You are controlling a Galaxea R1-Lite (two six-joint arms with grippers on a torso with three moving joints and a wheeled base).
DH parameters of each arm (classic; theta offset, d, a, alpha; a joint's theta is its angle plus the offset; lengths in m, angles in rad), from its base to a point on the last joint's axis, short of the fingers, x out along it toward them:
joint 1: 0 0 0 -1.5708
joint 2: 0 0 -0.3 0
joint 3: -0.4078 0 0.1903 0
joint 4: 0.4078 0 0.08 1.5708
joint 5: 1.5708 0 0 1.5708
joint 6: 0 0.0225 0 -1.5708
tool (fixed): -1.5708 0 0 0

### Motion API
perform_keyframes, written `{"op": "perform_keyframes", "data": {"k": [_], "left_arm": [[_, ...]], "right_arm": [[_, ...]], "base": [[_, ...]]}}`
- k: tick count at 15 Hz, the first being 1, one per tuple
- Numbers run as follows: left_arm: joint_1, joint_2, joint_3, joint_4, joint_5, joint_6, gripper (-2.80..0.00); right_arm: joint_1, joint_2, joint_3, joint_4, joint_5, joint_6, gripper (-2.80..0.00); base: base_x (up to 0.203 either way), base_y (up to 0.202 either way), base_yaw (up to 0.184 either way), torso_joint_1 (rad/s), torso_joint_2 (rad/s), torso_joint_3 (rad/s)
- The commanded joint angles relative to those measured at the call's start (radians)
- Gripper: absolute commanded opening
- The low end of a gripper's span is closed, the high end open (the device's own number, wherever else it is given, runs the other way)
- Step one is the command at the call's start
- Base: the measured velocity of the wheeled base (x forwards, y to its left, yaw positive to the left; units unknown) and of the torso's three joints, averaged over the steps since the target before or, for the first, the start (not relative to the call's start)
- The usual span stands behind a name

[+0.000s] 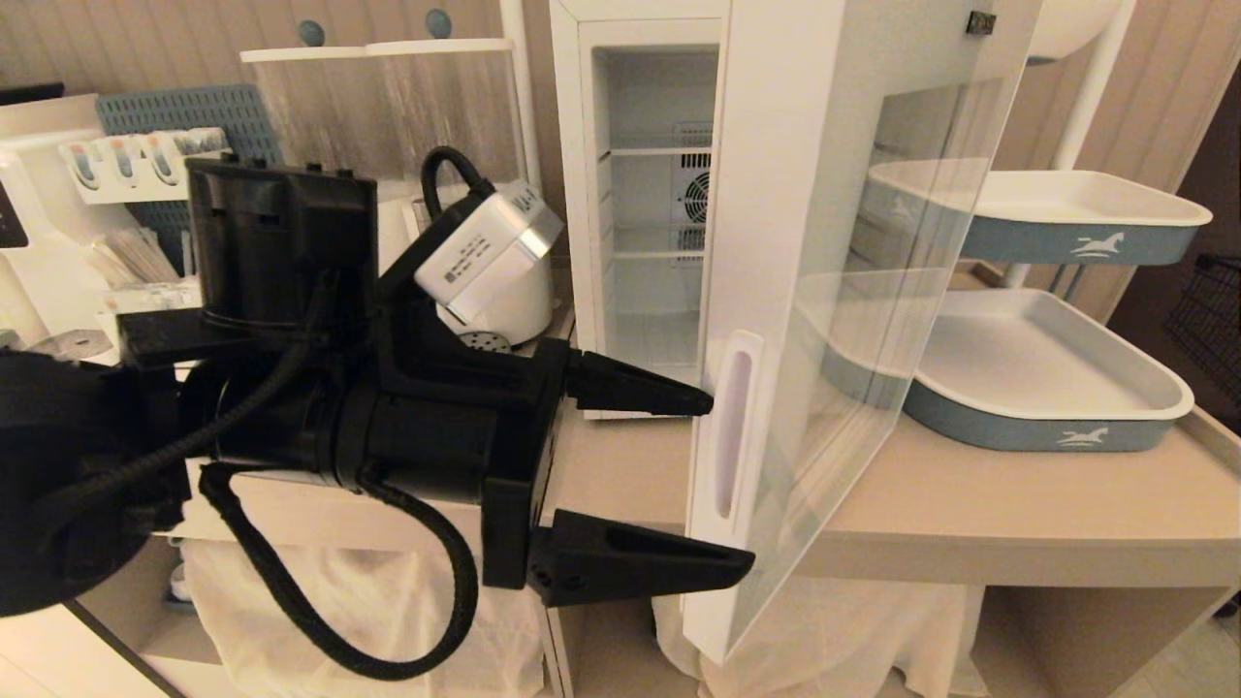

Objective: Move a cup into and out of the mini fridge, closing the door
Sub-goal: Open the freezer door

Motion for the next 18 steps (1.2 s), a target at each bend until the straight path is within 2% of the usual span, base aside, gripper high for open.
{"op": "perform_keyframes", "data": {"k": [1, 7, 8, 10, 11, 13, 18], "left_arm": [[0.02, -0.02, 0.016, -0.001, -0.017, 0.002, 0.0], [0.057, -0.009, -0.006, 0.014, -0.025, 0.045, 0.0], [0.064, 0.016, -0.031, 0.022, -0.037, 0.048, 0.0], [0.08, 0.056, -0.078, 0.043, -0.15, 0.05, 0.0], [0.087, 0.069, -0.094, 0.048, -0.175, 0.05, 0.0], [0.09, 0.128, -0.148, 0.049, -0.193, 0.054, 0.0], [0.083, 0.189, -0.195, 0.051, -0.2, 0.051, 0.0]], "right_arm": [[0.0, 0.001, 0.0, 0.0, 0.0, 0.0, -2.8], [0.0, 0.001, 0.0, 0.0, 0.0, 0.0, -2.8], [-0.001, 0.001, 0.0, 0.0, 0.0, 0.0, -2.8], [0.0, 0.001, 0.0, 0.0, 0.0, 0.0, -2.8], [0.0, 0.001, 0.0, 0.0, 0.0, 0.0, -2.8], [0.0, 0.001, 0.0, 0.0, 0.0, 0.0, -2.8], [0.0, 0.001, 0.0, 0.0, 0.0, 0.0, -2.8]], "base": [[0.0, 0.0, 0.0, 0.0, 0.0, 0.0], [0.0, 0.0, 0.0, 0.0, 0.0, 0.0], [0.0, 0.0, 0.0, 0.0, 0.0, 0.0], [0.0, 0.0, 0.0, 0.0, 0.0, 0.0], [0.0, 0.0, 0.0, 0.0, 0.0, 0.0], [0.0, 0.0, 0.0, 0.0, 0.0, 0.0], [0.0, 0.0, 0.0, 0.0, 0.0, 0.0]]}}
